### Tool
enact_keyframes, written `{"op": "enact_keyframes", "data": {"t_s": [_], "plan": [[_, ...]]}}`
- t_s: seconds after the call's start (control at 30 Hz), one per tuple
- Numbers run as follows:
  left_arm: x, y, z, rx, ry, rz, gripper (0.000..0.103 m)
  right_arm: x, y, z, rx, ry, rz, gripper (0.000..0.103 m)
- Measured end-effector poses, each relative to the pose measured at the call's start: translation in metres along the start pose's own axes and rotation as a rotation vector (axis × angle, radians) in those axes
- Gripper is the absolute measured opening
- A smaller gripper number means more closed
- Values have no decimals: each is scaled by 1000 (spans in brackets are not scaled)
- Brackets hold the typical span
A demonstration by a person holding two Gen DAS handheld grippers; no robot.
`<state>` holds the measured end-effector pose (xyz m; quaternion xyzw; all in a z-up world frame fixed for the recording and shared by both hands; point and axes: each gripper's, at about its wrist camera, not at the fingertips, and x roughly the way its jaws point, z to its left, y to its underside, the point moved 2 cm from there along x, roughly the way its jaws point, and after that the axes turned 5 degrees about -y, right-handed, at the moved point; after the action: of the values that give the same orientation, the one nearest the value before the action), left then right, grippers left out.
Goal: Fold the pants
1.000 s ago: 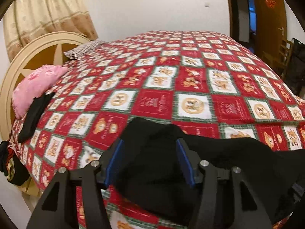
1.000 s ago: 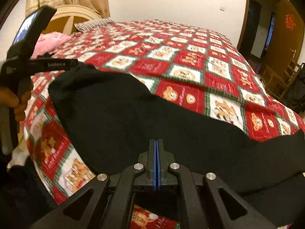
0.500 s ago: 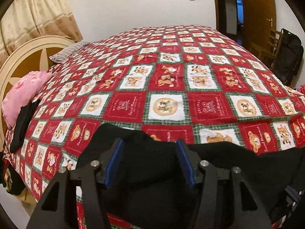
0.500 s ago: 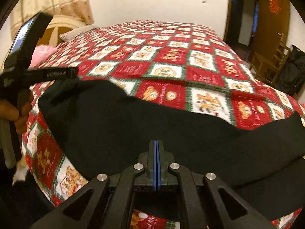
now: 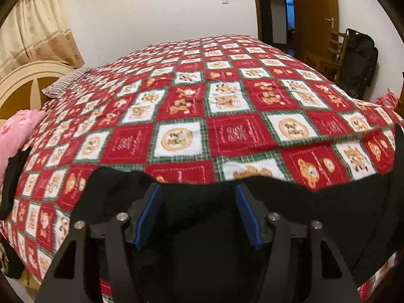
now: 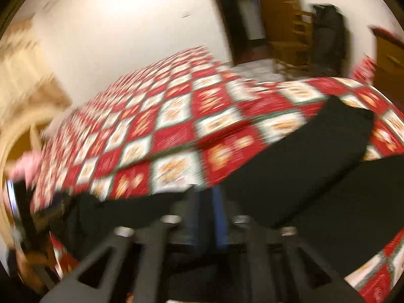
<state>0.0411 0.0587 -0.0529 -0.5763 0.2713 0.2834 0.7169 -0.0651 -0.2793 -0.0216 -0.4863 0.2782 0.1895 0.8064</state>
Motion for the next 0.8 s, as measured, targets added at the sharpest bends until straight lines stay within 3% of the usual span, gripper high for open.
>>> {"op": "enact_keyframes", "data": {"t_s": [0.1, 0.3, 0.57, 0.63, 0.67, 0.73, 0.77, 0.8], "plan": [[4, 9, 0, -10, 14, 6, 64, -13, -34, -40, 109, 72, -77, 62], [14, 24, -1, -14, 5, 23, 64, 39, -86, -81, 125, 244, 15, 62], [16, 27, -2, 0, -22, 15, 69, 100, -96, -121, 157, 438, 113, 62], [17, 27, -2, -3, -20, 18, 69, 101, -94, -120, 142, 464, 95, 62], [18, 27, -1, -4, -22, 18, 71, 102, -93, -119, 130, 475, 101, 59], [19, 27, -2, -3, -27, 19, 71, 100, -95, -119, 109, 495, 104, 35], [19, 27, -3, -1, -32, 17, 71, 97, -95, -122, 125, 473, 102, 17], [19, 27, -3, 2, -35, 17, 71, 94, -95, -126, 144, 452, 105, 6]]}}
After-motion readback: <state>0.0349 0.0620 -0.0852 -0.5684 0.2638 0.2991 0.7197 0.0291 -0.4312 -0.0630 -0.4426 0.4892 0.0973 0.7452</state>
